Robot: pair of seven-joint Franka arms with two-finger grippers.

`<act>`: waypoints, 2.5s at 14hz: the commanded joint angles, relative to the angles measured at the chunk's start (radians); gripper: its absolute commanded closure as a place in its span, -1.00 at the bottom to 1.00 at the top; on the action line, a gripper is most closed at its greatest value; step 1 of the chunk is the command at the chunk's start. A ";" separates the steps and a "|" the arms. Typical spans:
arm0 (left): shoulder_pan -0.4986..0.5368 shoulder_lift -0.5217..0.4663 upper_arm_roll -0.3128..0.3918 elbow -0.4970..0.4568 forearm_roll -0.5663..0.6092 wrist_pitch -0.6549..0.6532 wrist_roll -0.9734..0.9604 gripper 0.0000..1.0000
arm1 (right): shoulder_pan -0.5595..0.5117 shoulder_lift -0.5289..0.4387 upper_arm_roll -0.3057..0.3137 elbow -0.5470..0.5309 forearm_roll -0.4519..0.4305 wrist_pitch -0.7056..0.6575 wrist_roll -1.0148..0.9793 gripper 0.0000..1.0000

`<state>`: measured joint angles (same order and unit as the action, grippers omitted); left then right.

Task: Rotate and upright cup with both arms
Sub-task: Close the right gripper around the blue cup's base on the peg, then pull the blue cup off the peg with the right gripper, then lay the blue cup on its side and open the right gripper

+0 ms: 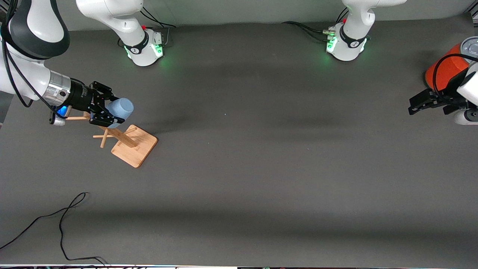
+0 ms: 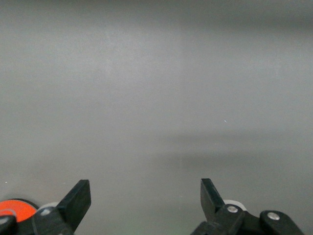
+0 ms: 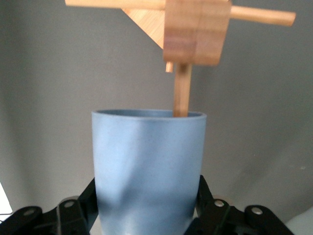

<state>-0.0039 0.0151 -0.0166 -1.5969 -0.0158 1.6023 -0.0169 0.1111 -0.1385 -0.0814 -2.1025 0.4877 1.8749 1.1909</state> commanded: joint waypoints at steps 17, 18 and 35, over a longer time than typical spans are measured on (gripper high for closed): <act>-0.008 0.008 0.007 0.021 -0.003 -0.005 0.011 -1.00 | 0.114 0.528 0.672 0.458 -0.618 0.318 1.037 -0.25; -0.008 0.008 0.007 0.021 -0.003 -0.005 0.012 -1.00 | 0.136 0.569 0.672 0.458 -0.638 0.331 1.087 -0.25; -0.011 0.006 0.007 0.021 -0.003 -0.021 -0.003 -1.00 | 0.374 1.016 0.655 0.567 -1.068 0.392 1.621 -0.27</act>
<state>-0.0039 0.0153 -0.0168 -1.5947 -0.0160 1.6013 -0.0172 0.4532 0.8184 0.5820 -1.6190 -0.5393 2.2751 2.7229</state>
